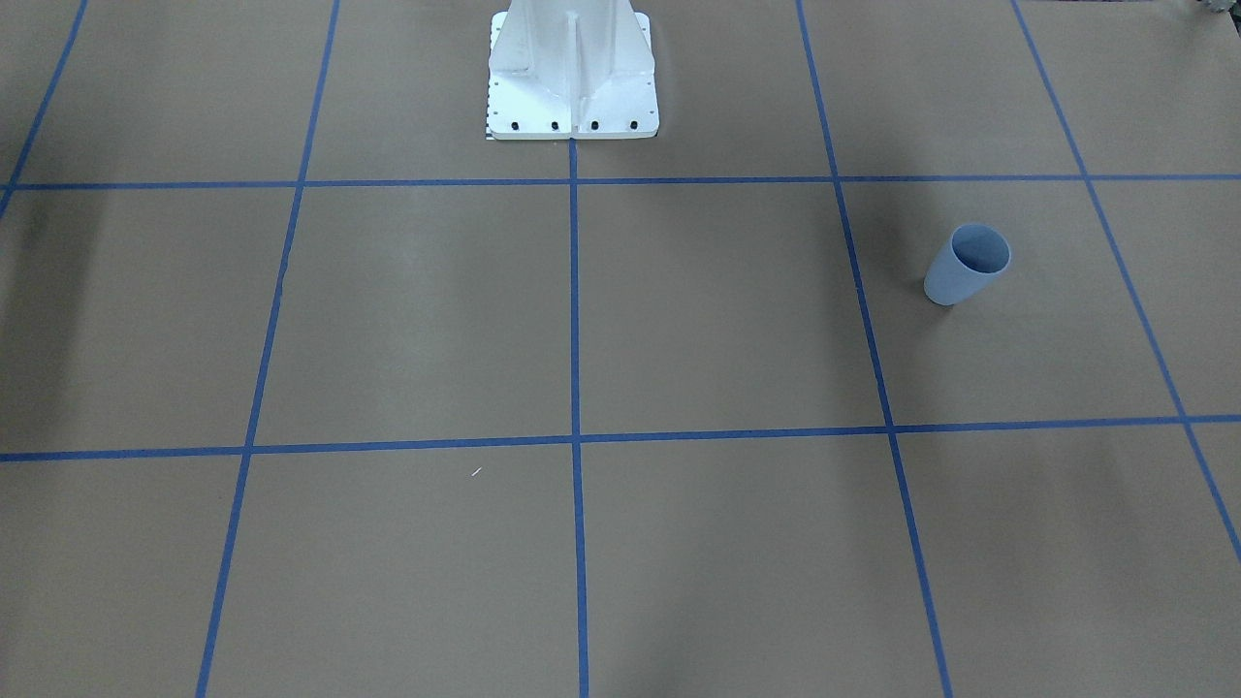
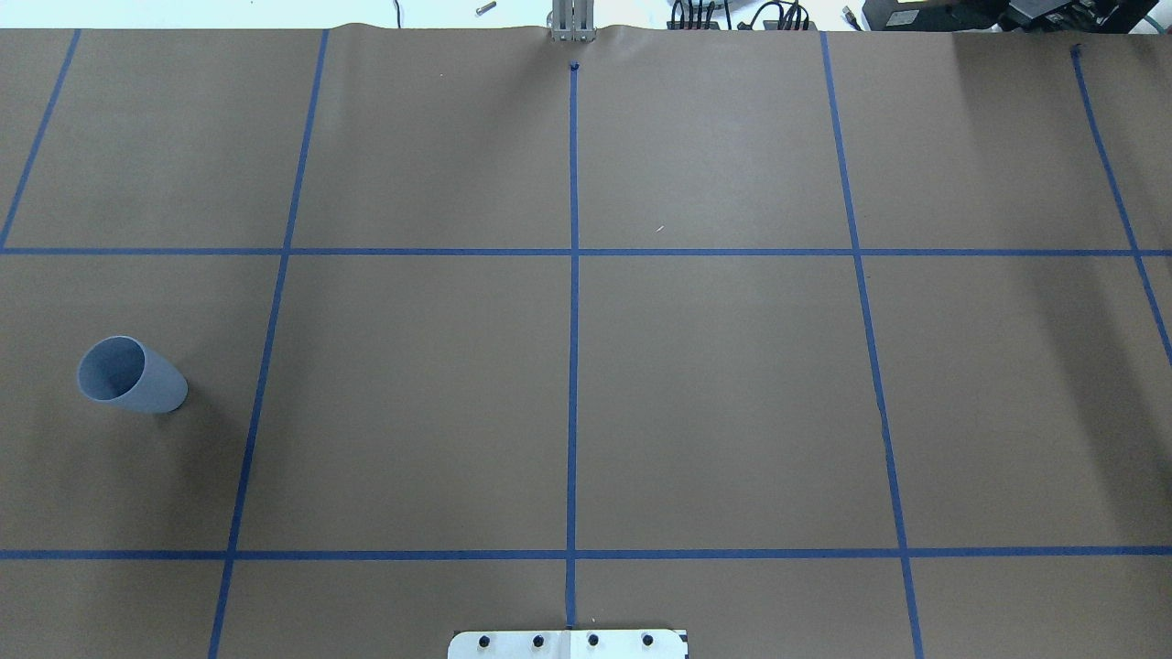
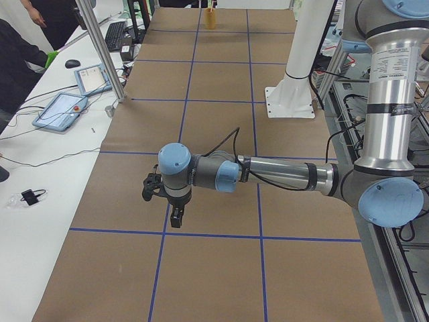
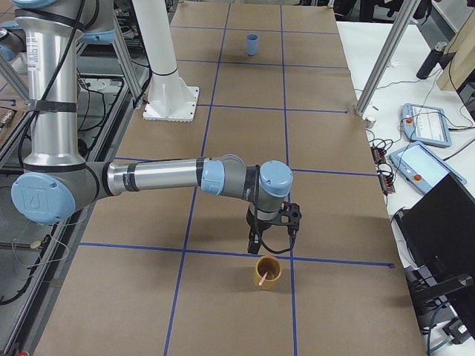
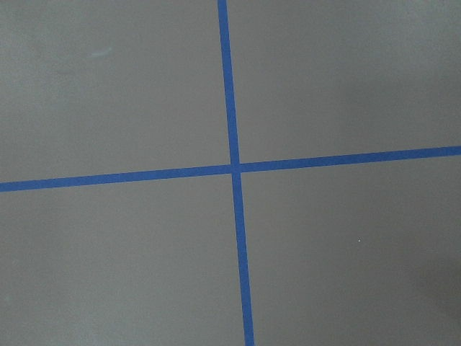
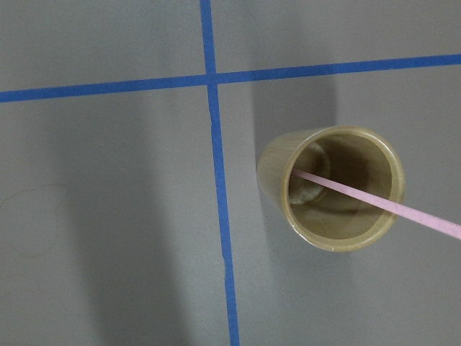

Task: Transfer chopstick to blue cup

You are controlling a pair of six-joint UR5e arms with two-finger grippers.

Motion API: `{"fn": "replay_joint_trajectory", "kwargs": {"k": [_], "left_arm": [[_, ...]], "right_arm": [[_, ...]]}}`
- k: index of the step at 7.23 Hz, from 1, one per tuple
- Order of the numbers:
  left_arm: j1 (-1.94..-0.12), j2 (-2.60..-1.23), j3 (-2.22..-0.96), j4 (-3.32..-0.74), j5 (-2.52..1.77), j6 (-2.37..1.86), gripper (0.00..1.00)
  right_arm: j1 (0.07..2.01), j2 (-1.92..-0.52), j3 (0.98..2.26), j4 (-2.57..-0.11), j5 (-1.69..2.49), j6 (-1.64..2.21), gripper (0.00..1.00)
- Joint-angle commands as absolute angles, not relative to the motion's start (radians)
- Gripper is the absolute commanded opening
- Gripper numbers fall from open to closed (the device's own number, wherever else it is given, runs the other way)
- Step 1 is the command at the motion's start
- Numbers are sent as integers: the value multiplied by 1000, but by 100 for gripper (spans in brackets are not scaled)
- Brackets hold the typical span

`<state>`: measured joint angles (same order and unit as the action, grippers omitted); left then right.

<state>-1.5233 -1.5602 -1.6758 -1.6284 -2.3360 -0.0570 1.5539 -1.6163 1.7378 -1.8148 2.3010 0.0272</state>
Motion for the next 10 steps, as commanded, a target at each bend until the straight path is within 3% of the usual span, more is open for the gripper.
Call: {"fn": "replay_joint_trajectory", "kwargs": {"k": [1,6,10], "left_arm": [[-1523,-1559,-1672,-1635,-2335,-55,99],[-1470,-1572,-1683,-1637,-2345,-133,99],[-1240,-1526,-1862,-1756,-2347,-553,99]], "right_arm": [[1554,-1615,1746,-1816,2302,29,100],[1554,-1611,1746,-1815,2303,29,100],[1554,-1612,1735,-1815,2301,28,100]]}}
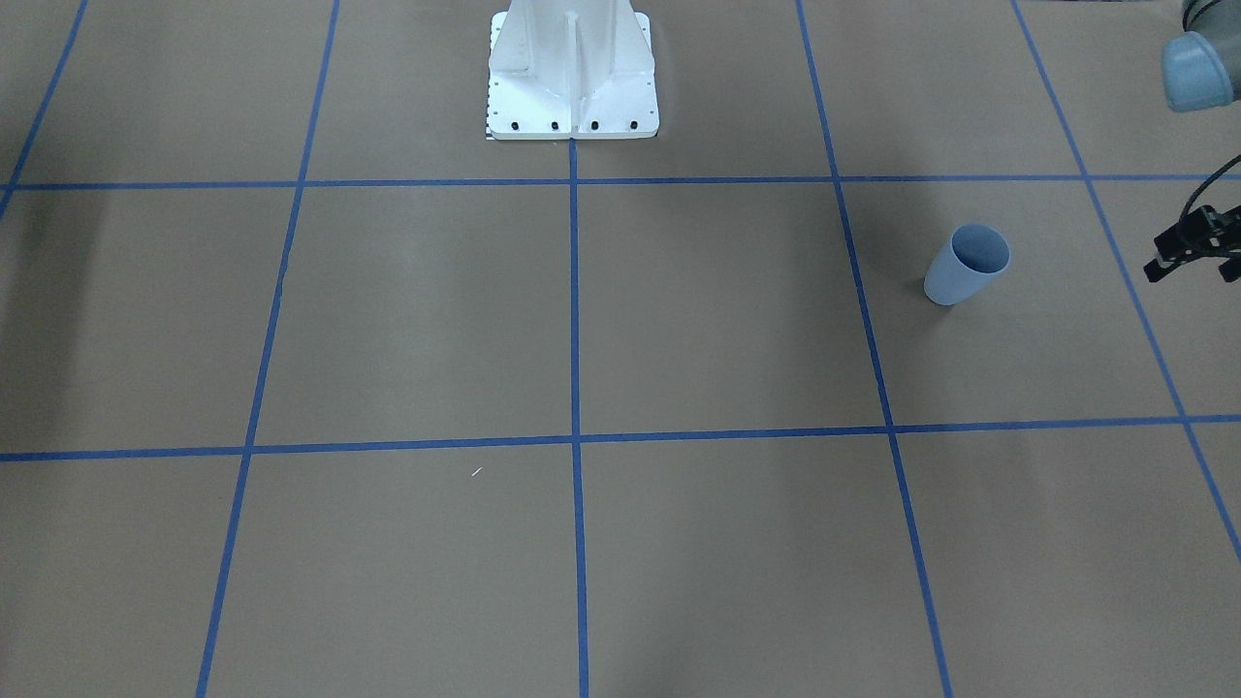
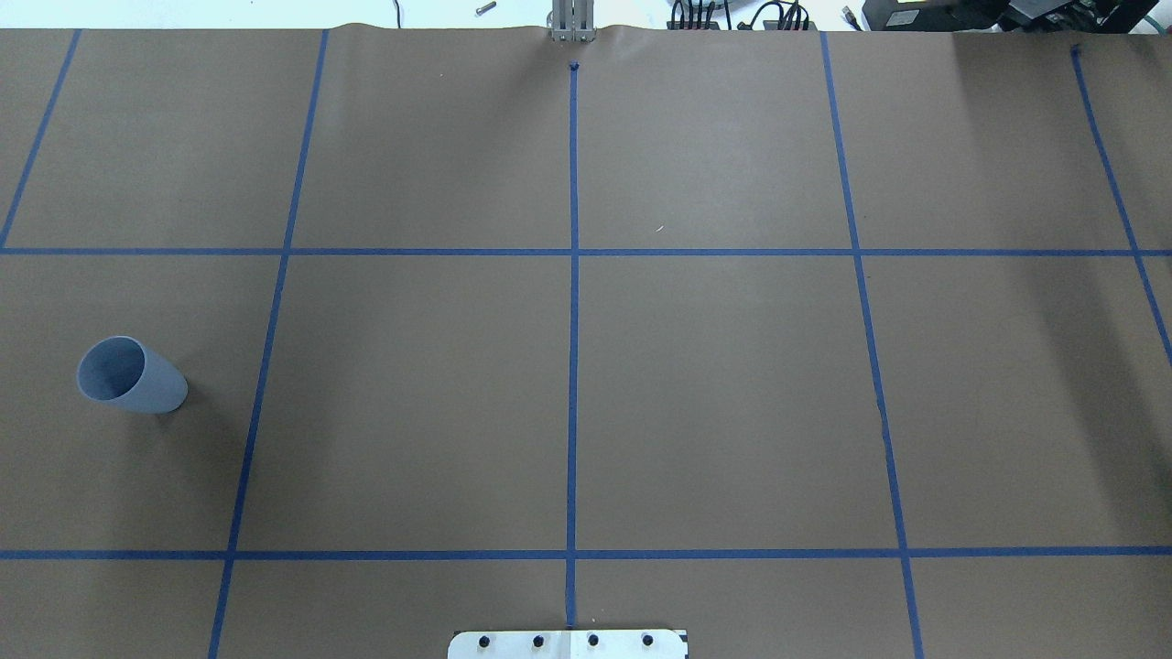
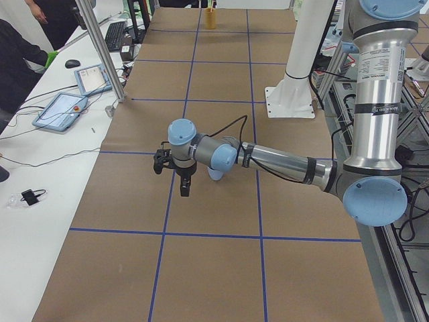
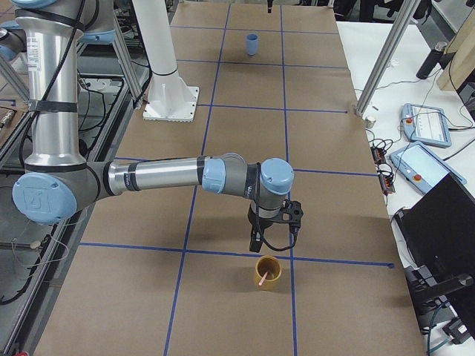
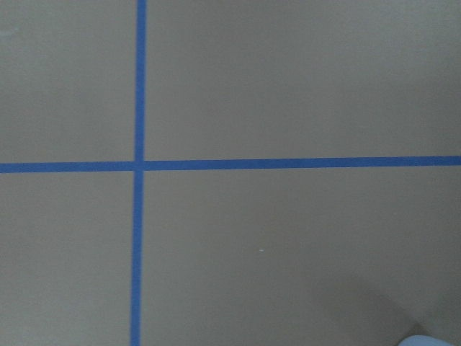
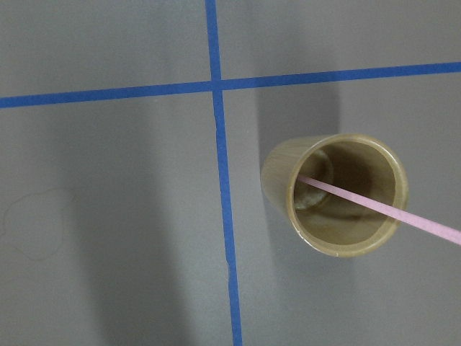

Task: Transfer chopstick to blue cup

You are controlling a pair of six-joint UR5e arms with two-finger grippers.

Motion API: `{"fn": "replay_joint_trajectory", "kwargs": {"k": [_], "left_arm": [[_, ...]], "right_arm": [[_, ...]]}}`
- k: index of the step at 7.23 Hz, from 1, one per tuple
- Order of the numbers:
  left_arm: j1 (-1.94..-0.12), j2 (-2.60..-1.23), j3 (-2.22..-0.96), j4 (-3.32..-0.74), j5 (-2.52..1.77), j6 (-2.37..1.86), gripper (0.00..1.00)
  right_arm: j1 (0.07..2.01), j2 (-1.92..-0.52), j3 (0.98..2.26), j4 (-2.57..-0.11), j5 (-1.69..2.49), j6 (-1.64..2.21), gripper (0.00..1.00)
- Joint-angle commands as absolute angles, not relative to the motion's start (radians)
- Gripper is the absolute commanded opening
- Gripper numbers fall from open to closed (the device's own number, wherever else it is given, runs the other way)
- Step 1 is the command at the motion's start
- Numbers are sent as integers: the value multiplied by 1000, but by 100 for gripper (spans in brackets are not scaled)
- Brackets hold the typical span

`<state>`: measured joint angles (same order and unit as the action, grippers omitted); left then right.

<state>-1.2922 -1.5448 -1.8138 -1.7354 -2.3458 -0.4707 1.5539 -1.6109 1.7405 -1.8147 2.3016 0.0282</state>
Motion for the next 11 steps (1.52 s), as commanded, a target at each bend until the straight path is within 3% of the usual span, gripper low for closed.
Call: {"fn": "replay_joint_trajectory", "kwargs": {"k": [1,5,11], "left_arm": [[-1183,-1525,-1905,-1756,-2362,-642,99],[-1043,-1502,-1875,-1842,-2370,-739,99],[-1014,-1508,-1801,-1879,-2368,-733,98]], "right_arm": [[1554,-1618,1733,-1815,2301,28,100],[1554,-1620,1729,-1815,2301,26,100],[1554,-1614,1712,-1815,2299,20,100]]}}
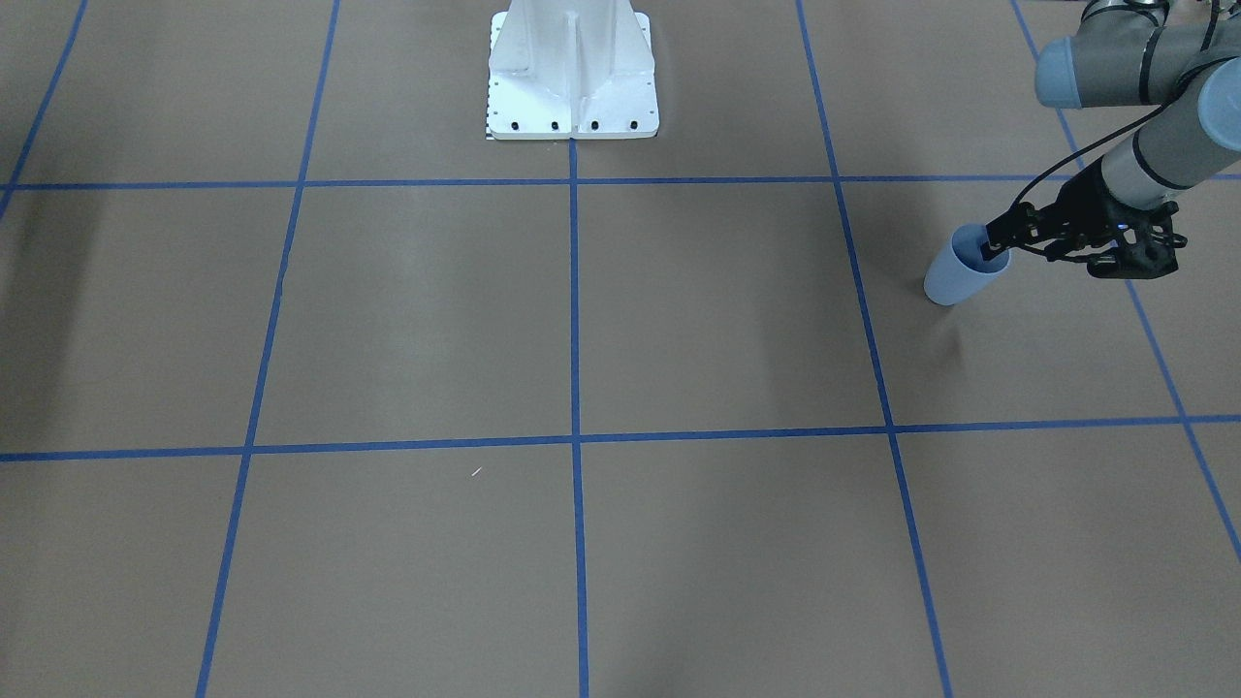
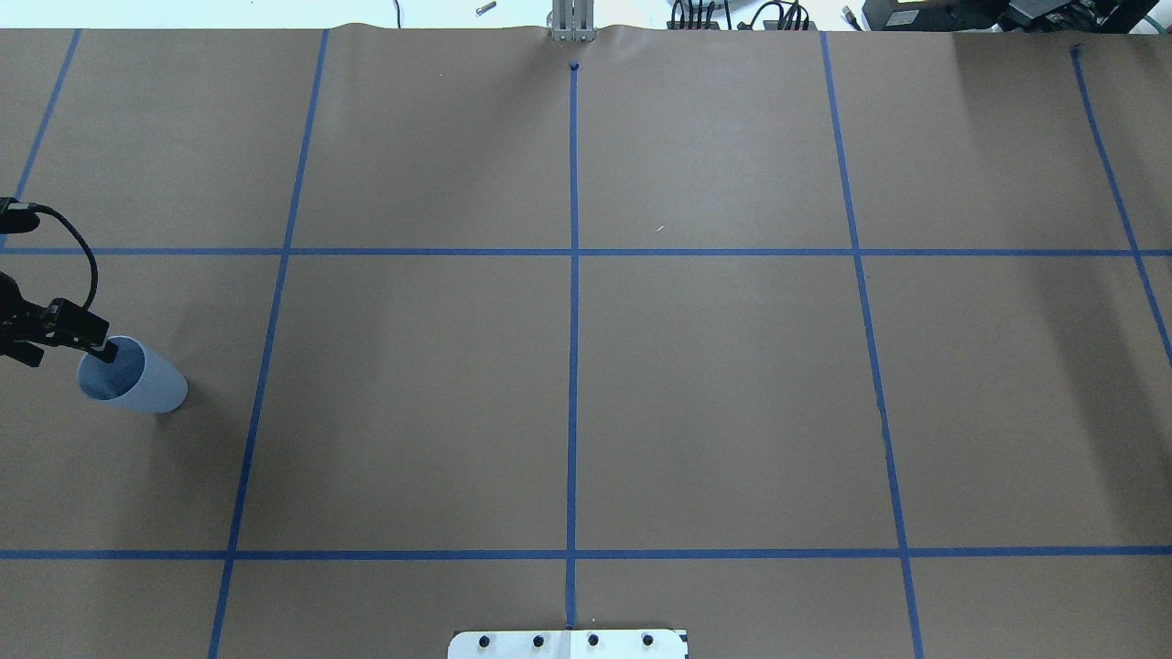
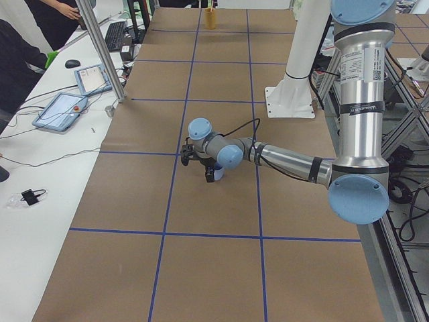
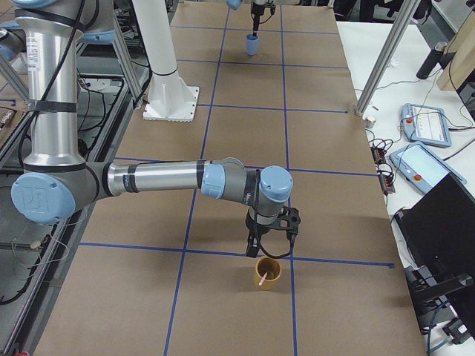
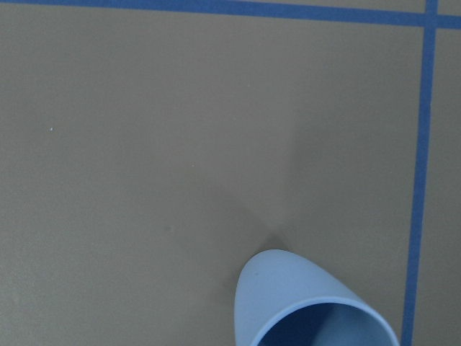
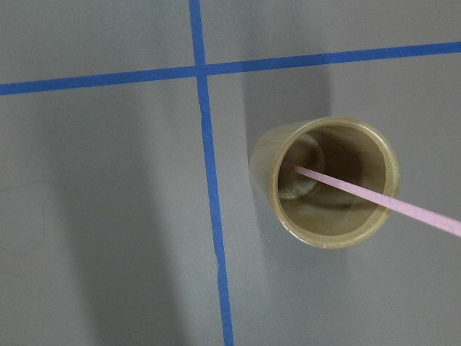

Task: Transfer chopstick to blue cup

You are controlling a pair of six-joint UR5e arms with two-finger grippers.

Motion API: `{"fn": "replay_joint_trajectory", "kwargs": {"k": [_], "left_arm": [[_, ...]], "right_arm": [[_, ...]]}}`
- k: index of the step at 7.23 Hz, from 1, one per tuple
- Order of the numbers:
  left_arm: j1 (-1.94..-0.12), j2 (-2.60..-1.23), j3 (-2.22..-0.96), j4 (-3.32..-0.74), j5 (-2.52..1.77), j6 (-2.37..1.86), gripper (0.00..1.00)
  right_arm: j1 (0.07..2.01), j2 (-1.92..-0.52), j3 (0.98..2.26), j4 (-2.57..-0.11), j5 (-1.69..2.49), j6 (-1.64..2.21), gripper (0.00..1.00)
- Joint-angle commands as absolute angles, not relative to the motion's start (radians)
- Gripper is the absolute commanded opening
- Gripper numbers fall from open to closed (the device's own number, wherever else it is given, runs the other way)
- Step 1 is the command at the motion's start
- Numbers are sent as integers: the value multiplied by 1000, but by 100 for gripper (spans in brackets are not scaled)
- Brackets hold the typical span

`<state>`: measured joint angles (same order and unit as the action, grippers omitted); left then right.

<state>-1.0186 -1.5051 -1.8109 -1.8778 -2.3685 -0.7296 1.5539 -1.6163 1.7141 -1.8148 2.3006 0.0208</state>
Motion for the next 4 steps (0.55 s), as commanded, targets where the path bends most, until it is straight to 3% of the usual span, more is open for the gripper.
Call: {"fn": "replay_joint_trajectory", "kwargs": {"k": [1,4], "left_arm": [[-991,-1512,-1801,-1879,-2372,-742,97],[-980,-1513,-1804,-1881,-2370,-739,5]], "right_arm": [[1554,-1612,1710,-1815,2299,17,100],[1554,-1611,1709,-1815,2298,17,100]]}}
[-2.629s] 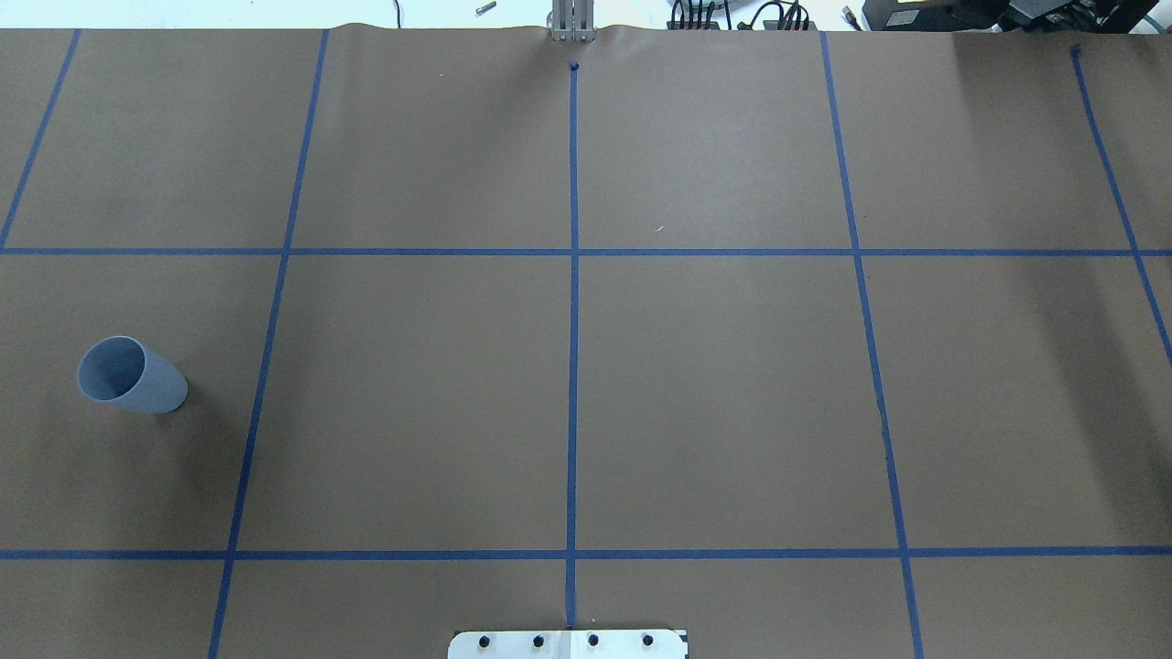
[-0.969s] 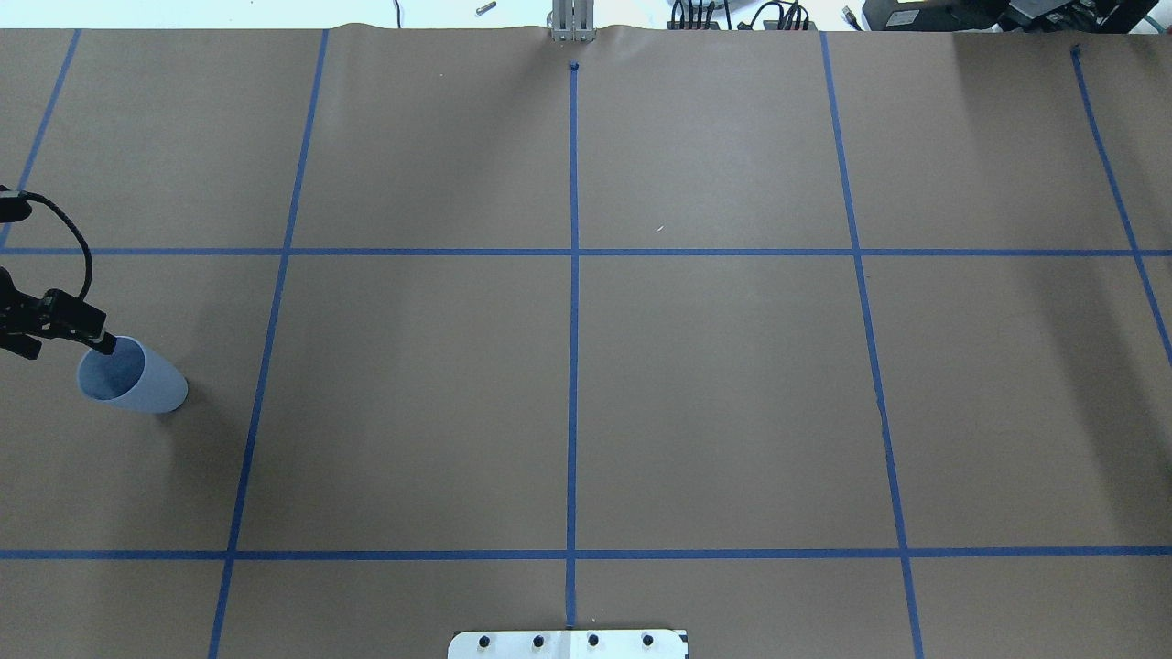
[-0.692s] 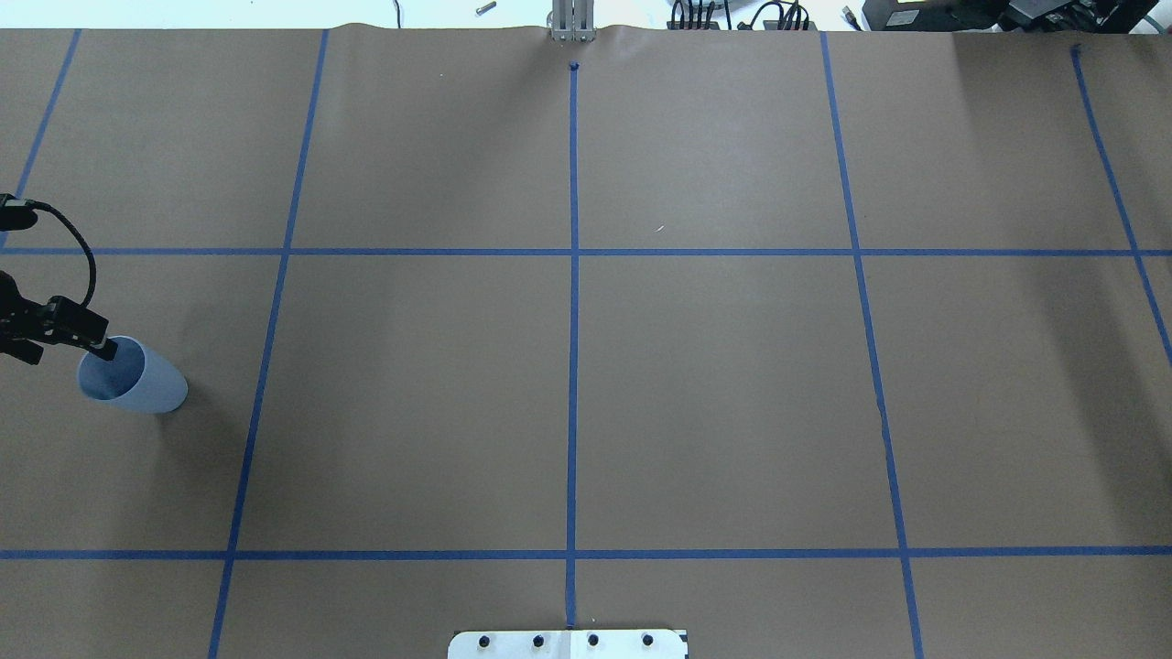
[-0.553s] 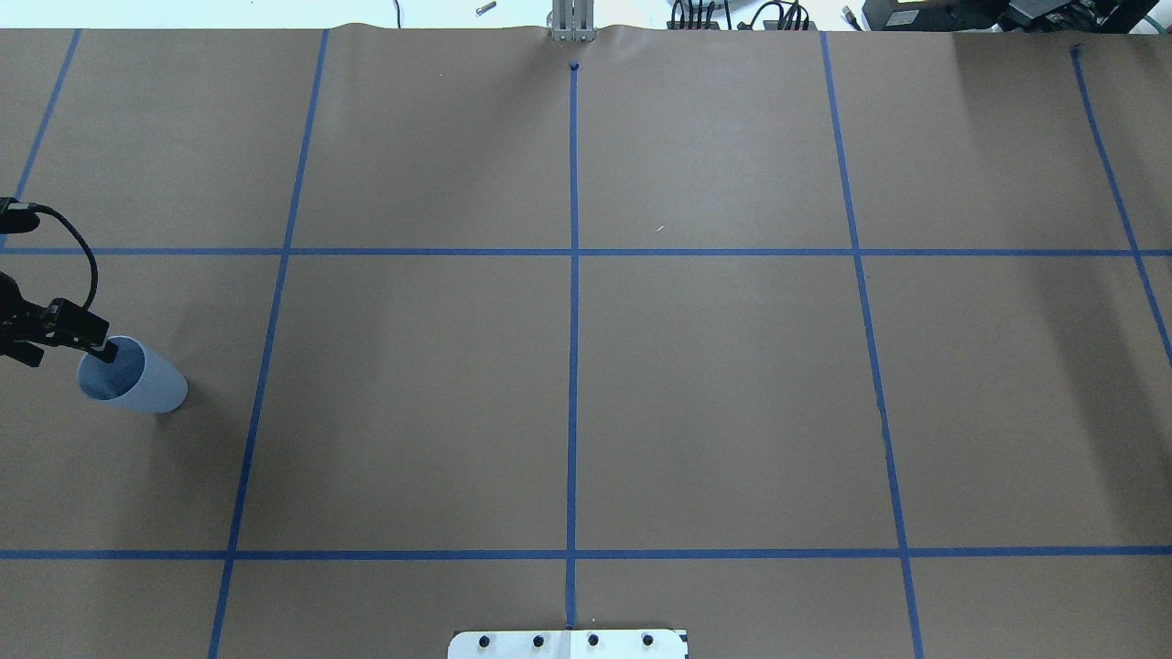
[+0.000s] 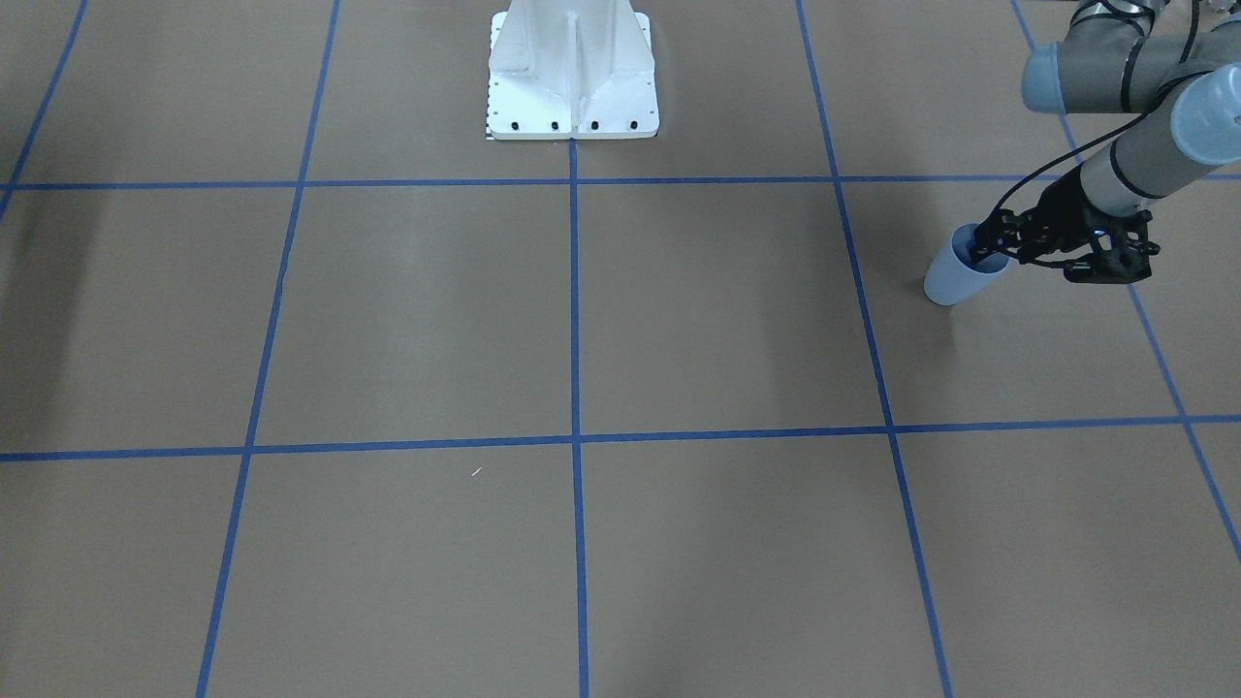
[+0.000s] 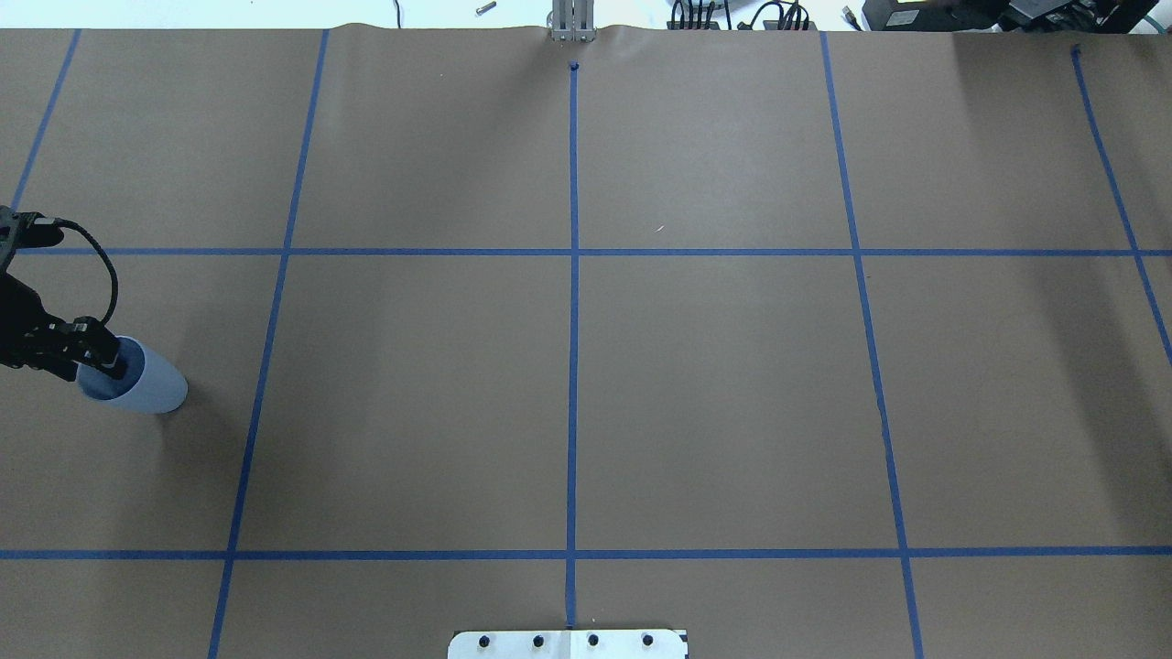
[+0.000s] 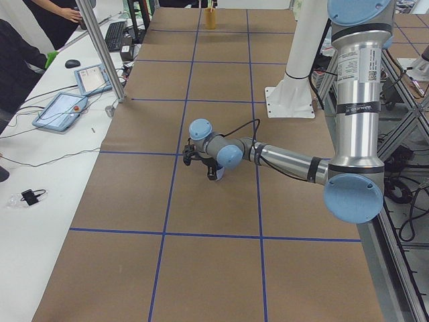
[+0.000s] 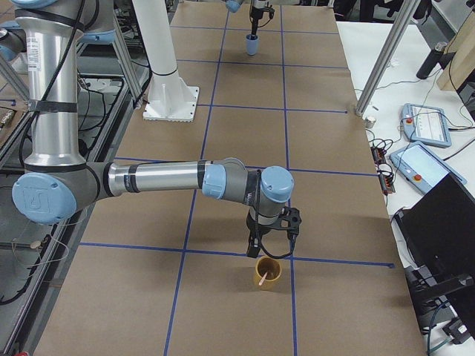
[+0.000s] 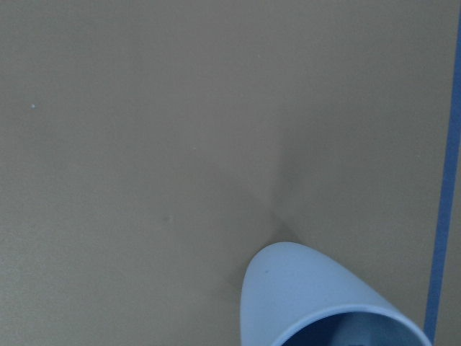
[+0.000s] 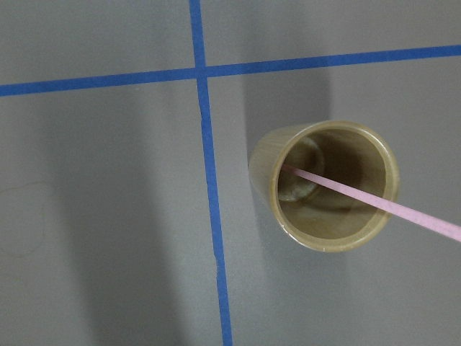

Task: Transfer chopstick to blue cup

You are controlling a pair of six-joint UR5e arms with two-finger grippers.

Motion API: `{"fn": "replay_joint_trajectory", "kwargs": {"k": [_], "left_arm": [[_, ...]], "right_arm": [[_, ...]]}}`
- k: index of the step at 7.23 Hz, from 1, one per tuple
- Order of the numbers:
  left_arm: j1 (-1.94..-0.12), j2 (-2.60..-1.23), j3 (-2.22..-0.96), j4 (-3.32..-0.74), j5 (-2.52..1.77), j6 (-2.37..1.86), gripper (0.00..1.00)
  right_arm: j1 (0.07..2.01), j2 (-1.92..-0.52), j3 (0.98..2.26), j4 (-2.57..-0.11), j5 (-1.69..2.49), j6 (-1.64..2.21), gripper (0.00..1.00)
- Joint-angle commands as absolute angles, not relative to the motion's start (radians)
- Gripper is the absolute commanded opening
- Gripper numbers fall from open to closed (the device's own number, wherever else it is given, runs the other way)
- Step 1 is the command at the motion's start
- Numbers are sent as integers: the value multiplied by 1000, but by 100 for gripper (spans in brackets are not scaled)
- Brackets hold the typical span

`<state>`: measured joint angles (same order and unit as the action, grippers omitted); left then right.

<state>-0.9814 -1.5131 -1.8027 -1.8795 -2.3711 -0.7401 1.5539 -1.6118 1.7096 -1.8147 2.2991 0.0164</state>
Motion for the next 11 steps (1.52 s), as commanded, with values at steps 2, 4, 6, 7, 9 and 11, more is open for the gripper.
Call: {"fn": "replay_joint_trajectory", "kwargs": {"k": [2,4,6,7,9,11], "left_arm": [[-991,-1502,-1825,-1887,-2364,-773,0],[-1014,-1511,-1871,-1873,-2365,-785,0],[-1034,-1648,-1853,-1766,-2362,-817,0],[-1029,-1825,-1830,-1621,-2361,-904,0],[-955,-2090,-1763,-1473,-2304,-1068,0],[-820,-2381,-1561,-1474,-2265,-1327,0]], "right_arm": [[1554,-1611,1710,-1815,2299,21,100],[1554,-1597,1709,-1815,2298,26,100],[1554,-1597,1709,-1815,2299,25,100],[1554,-1598,1710,-1816,2301,23,100],[1554,-1611,1735,-1815,2301,14,100],[1554,-1600,1743,-1813,2307,15,100]]}}
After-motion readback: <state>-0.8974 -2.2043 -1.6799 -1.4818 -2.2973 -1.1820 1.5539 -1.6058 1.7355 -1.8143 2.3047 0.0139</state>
